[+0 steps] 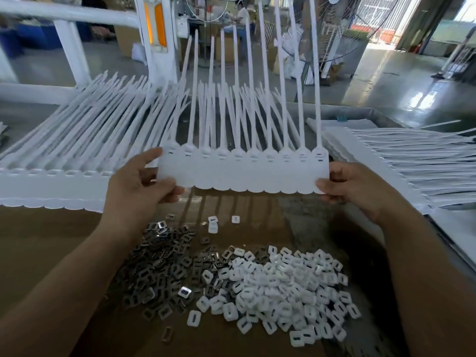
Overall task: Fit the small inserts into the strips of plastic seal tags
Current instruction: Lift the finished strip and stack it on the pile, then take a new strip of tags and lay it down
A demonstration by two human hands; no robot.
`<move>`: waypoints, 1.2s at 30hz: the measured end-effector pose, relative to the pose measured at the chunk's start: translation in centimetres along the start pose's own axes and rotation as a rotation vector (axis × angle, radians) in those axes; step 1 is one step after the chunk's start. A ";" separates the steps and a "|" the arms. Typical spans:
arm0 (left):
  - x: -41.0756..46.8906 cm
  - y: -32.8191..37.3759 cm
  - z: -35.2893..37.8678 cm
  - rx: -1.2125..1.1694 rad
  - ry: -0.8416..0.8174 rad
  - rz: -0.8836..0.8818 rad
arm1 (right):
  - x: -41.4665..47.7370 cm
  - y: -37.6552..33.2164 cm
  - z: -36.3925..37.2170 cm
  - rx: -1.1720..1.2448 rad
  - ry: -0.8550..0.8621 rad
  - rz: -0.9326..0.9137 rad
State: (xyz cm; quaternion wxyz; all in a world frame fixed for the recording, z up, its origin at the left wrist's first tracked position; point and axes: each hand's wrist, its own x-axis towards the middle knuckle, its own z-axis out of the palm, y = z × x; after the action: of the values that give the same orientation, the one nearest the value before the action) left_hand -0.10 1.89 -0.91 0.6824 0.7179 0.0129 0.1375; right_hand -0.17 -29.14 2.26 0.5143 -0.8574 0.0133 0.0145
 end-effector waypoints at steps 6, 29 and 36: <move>-0.5 -0.9 1.1 0.535 -0.011 0.215 | 0.6 1.5 -1.5 -0.170 0.046 0.129; 0.4 -3.2 1.5 0.840 -0.254 0.307 | 1.4 2.4 -1.3 -0.635 0.197 0.230; 0.3 -3.0 1.5 0.836 -0.275 0.315 | 0.8 -0.3 4.2 -0.600 0.093 -0.380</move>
State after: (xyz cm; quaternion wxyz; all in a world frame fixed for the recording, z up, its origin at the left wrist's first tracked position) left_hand 1.06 0.67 -3.84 0.3008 0.9360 -0.1328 0.1260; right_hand 0.62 -25.31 0.48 0.2322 -0.9571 -0.1278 -0.1174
